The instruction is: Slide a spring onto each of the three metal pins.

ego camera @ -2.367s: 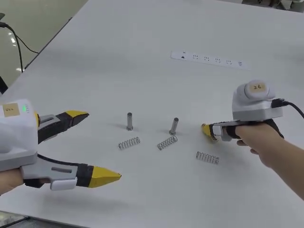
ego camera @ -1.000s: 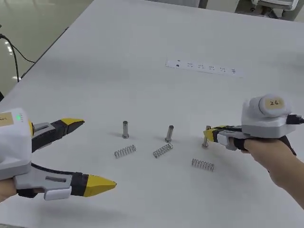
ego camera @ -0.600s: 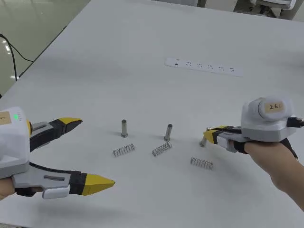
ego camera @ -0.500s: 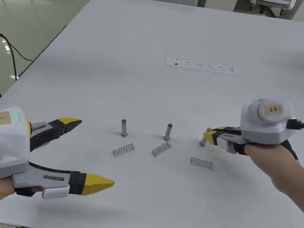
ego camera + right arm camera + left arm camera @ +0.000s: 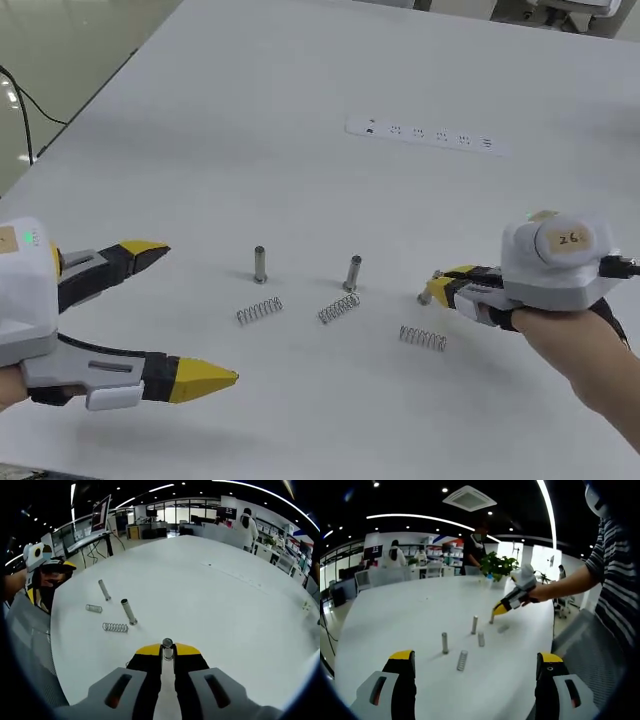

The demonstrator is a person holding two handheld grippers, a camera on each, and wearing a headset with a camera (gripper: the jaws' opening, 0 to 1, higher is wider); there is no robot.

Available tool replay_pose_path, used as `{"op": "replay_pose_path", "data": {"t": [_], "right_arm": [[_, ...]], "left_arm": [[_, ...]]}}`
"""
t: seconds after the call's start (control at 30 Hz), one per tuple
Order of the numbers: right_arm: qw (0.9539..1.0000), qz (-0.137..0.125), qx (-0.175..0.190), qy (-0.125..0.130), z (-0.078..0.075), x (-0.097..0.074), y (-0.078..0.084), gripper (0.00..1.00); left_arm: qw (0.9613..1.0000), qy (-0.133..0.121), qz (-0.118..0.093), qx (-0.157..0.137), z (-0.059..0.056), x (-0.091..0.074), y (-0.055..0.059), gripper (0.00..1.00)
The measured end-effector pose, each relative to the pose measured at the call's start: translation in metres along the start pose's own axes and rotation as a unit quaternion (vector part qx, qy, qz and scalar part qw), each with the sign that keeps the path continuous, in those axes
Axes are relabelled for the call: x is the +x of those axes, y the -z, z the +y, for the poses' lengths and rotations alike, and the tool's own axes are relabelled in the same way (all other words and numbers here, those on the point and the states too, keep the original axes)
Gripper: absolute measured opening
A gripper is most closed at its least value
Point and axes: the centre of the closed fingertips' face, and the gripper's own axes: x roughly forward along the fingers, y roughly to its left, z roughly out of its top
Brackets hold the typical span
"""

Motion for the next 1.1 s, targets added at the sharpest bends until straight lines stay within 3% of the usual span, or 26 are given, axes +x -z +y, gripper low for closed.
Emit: {"op": "replay_pose_path", "data": {"t": [0.1, 0.23, 0.73, 1.1], "right_arm": [[1.0000, 0.001, 0.000, 0.002, -0.002, 0.002, 0.001, 0.06], [0.9999, -0.007, 0.006, 0.008, -0.004, 0.001, -0.001, 0.15], [0.9964, -0.042, 0.074, 0.003, -0.009, -0.010, -0.006, 0.25], [0.9972, -0.038, 0.063, -0.013, -0.003, -0.024, 0.008, 0.25]], "left_arm": [[1.0000, 0.000, 0.000, -0.003, 0.000, -0.001, 0.001, 0.98], [1.0000, -0.001, -0.002, -0.003, 0.001, -0.002, 0.001, 0.98], [1.0000, -0.002, 0.000, -0.005, 0.002, -0.002, 0.002, 0.98], [1.0000, -0.001, 0.003, -0.008, 0.001, -0.002, 0.005, 0.98]]}}
